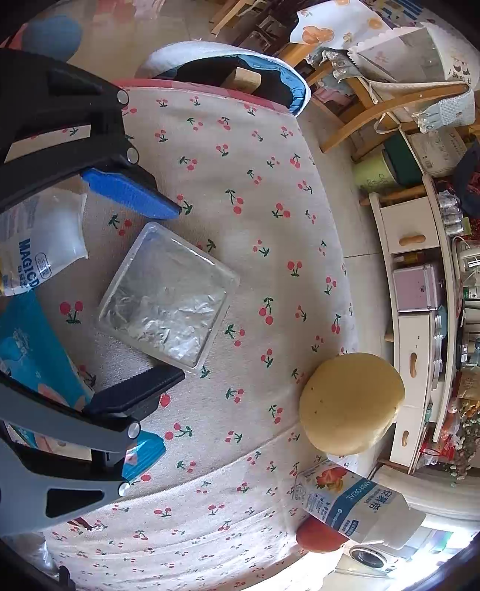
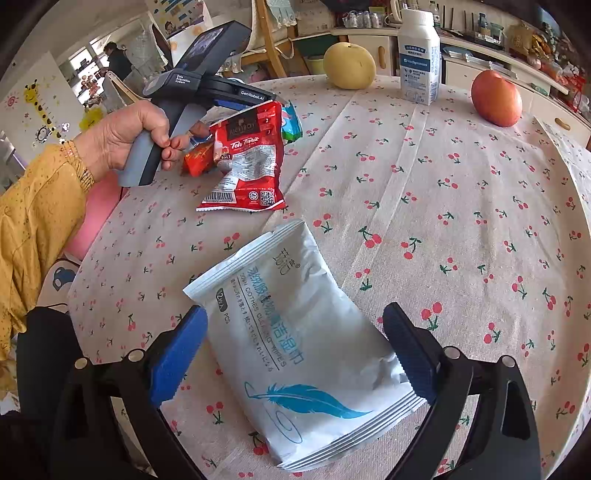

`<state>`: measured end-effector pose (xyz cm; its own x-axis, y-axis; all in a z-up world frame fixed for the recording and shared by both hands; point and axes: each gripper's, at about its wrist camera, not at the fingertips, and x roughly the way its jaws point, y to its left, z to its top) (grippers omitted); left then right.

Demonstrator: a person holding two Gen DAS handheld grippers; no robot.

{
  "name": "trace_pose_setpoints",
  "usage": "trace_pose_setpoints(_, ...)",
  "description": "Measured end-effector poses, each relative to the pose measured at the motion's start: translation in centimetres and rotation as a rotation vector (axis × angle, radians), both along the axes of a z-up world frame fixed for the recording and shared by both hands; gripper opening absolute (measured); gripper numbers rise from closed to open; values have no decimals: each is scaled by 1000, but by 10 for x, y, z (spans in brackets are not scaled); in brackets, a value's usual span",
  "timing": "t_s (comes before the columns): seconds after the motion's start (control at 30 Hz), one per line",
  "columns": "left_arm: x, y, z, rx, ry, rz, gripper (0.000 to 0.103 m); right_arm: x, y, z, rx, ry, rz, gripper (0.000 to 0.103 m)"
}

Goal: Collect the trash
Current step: 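Lower left tool around the silver foil tray while right tool straddles the wipes packet, then close left tool on the foil tray while right tool closes on the wipes packet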

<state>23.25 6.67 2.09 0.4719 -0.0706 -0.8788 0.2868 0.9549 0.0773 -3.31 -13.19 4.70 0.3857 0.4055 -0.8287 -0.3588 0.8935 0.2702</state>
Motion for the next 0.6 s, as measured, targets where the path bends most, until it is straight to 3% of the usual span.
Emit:
trace_pose_setpoints(0.07,0,0,0,-2,-3,-1,82,-1,0,0,0,-1,0,95)
trace_pose_setpoints(0.17,3,0,-3,47,-31,11,99,-1,0,0,-2,-1,1,95)
trace_pose_setpoints(0.33,1,5,-5,8,-33,28,98,-1,1,0,-5,-2,2,95)
trace_pose_setpoints(0.43,-2,7,-5,-38,-32,31,89,-1,1,0,-7,-1,3,95)
trace_pose_setpoints(0.5,-6,7,-4,-72,-39,19,74,-1,1,0,-7,-1,2,95)
trace_pose_setpoints(0.6,-14,3,-2,-78,-55,20,67,0,0,-1,-10,2,-2,95)
